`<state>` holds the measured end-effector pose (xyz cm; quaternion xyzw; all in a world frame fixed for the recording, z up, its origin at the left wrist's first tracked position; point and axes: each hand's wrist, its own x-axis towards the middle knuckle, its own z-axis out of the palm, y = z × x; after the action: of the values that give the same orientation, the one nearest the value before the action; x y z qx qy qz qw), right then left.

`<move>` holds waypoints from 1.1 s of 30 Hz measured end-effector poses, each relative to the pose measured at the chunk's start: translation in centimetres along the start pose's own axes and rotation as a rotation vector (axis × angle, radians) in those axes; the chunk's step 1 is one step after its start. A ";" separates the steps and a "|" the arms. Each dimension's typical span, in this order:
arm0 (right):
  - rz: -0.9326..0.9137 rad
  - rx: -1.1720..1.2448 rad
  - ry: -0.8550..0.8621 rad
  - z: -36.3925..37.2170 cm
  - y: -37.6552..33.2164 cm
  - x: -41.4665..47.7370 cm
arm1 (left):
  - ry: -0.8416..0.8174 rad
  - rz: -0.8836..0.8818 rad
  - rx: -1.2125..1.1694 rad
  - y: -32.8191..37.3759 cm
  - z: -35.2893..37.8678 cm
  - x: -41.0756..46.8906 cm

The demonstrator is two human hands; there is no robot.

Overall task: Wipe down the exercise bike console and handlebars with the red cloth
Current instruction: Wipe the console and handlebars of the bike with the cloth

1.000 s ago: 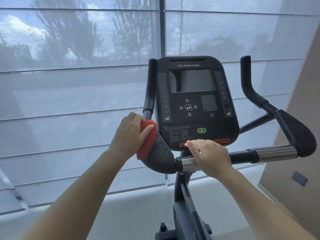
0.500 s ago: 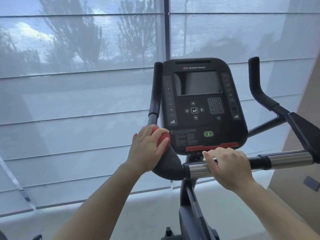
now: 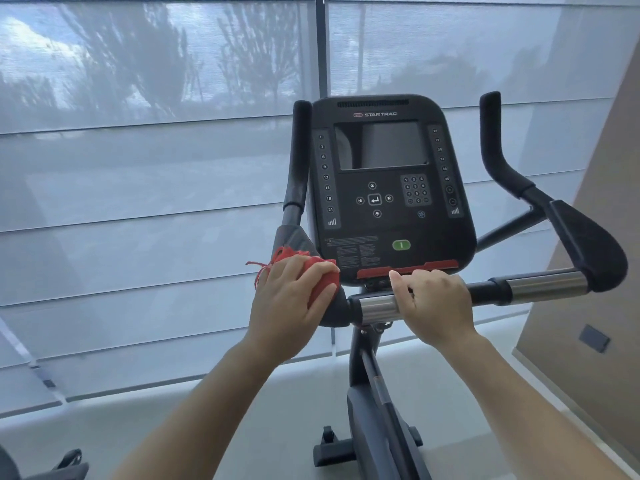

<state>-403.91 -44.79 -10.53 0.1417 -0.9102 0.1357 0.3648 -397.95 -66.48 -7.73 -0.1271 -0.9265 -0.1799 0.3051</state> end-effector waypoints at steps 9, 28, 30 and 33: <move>-0.074 0.049 0.042 -0.3 0.4 -0.3 | -0.111 -0.199 0.156 -0.6 0.5 6.4; -0.085 0.130 0.161 0.1 0.5 -1.7 | -0.122 -0.201 0.147 -0.2 0.3 5.6; -0.057 0.136 0.133 -0.1 0.4 -1.7 | -0.094 -0.185 0.120 0.3 0.4 4.1; -0.011 0.125 0.110 -0.1 0.0 -1.5 | -0.039 -0.109 0.078 0.6 0.5 1.1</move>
<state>-402.75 -44.53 -11.50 0.1617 -0.8778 0.1977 0.4053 -398.88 -65.57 -7.29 -0.0679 -0.9442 -0.1573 0.2812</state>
